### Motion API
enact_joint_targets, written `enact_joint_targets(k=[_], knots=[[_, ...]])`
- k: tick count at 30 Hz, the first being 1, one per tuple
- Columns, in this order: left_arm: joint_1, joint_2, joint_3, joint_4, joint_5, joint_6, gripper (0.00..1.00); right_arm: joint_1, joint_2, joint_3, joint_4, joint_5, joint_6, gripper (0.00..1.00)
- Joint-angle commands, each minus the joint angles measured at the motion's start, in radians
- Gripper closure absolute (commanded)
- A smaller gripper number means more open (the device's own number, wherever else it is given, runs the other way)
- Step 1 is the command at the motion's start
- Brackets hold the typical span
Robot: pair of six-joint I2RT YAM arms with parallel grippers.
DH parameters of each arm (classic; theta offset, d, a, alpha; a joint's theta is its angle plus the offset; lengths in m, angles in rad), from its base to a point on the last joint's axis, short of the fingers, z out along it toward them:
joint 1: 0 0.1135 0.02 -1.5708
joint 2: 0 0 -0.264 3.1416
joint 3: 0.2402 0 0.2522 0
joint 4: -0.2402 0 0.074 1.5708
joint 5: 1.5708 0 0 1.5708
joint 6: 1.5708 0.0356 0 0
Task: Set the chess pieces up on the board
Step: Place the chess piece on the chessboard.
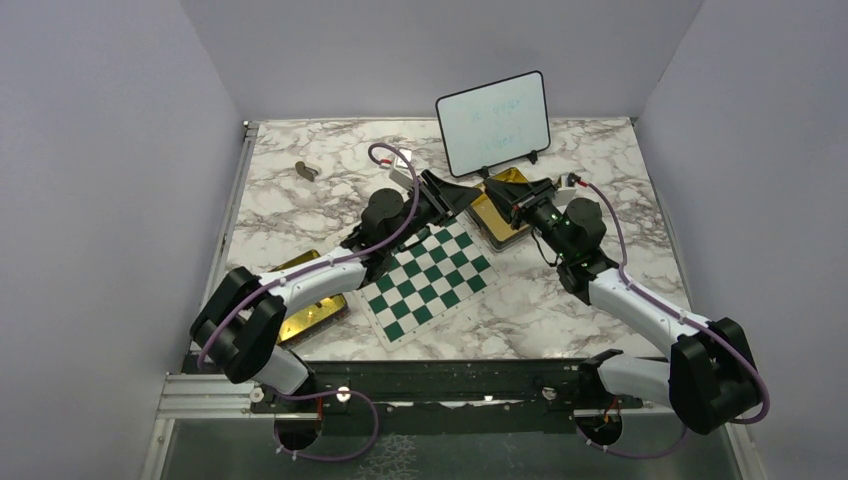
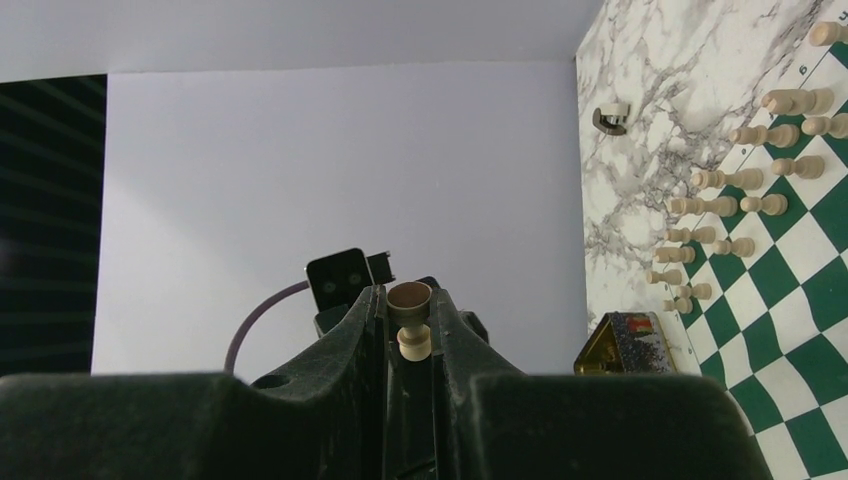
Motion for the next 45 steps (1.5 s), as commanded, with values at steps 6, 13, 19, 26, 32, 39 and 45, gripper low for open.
enact_joint_targets(k=[6,13,19,26,32,39,45], knots=[[-0.018,0.071,0.051,0.072,0.019,-0.051,0.62,0.006,-0.029,-0.019,0.032,0.04,0.007,0.92],[-0.023,0.085,0.05,0.092,0.026,-0.055,0.64,0.006,-0.032,-0.034,0.034,0.042,0.005,0.92],[-0.023,0.076,0.032,0.107,0.022,-0.043,0.84,0.006,-0.054,-0.053,0.014,0.056,-0.007,0.92],[-0.022,0.052,0.016,0.111,0.025,0.04,1.0,0.006,-0.084,-0.071,-0.02,0.021,-0.071,0.92],[-0.022,0.026,-0.01,0.107,0.025,0.086,1.0,0.006,-0.132,-0.132,0.007,0.001,-0.121,0.91],[-0.009,0.008,-0.017,0.064,0.062,0.137,1.0,0.006,-0.163,-0.165,-0.001,-0.008,-0.15,0.87],[0.019,-0.027,0.014,-0.119,0.161,0.257,1.0,0.006,-0.203,-0.173,-0.033,-0.025,-0.222,0.69]])
